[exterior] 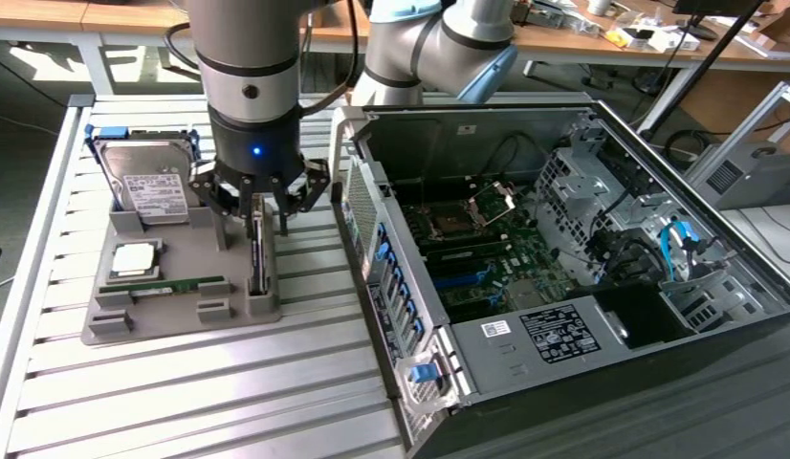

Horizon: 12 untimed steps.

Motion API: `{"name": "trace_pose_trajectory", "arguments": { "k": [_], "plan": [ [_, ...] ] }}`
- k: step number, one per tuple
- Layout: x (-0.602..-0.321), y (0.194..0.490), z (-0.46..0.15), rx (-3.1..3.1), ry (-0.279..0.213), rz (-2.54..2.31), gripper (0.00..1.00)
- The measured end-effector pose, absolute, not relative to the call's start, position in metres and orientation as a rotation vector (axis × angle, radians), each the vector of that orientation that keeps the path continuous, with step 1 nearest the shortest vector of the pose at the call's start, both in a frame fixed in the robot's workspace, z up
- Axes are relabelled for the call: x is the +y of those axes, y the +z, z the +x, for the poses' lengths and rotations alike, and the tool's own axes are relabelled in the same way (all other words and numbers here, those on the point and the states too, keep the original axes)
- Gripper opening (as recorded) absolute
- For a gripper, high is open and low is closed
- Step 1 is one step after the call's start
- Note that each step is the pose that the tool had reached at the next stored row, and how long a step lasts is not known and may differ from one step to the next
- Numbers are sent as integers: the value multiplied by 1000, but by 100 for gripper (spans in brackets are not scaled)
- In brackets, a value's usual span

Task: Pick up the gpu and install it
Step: 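Pick up the gpu and move the gpu toward the slot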

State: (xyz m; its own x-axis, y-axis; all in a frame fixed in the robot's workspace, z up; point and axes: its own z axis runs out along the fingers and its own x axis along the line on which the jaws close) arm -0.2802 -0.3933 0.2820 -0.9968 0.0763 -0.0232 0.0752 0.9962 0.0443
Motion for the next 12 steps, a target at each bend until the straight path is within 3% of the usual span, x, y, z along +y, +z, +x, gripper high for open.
{"name": "trace_pose_trajectory", "arguments": {
  "k": [12],
  "plan": [
    [-393, 271, -281, 3114, 68, 118, 42]
  ]
}}
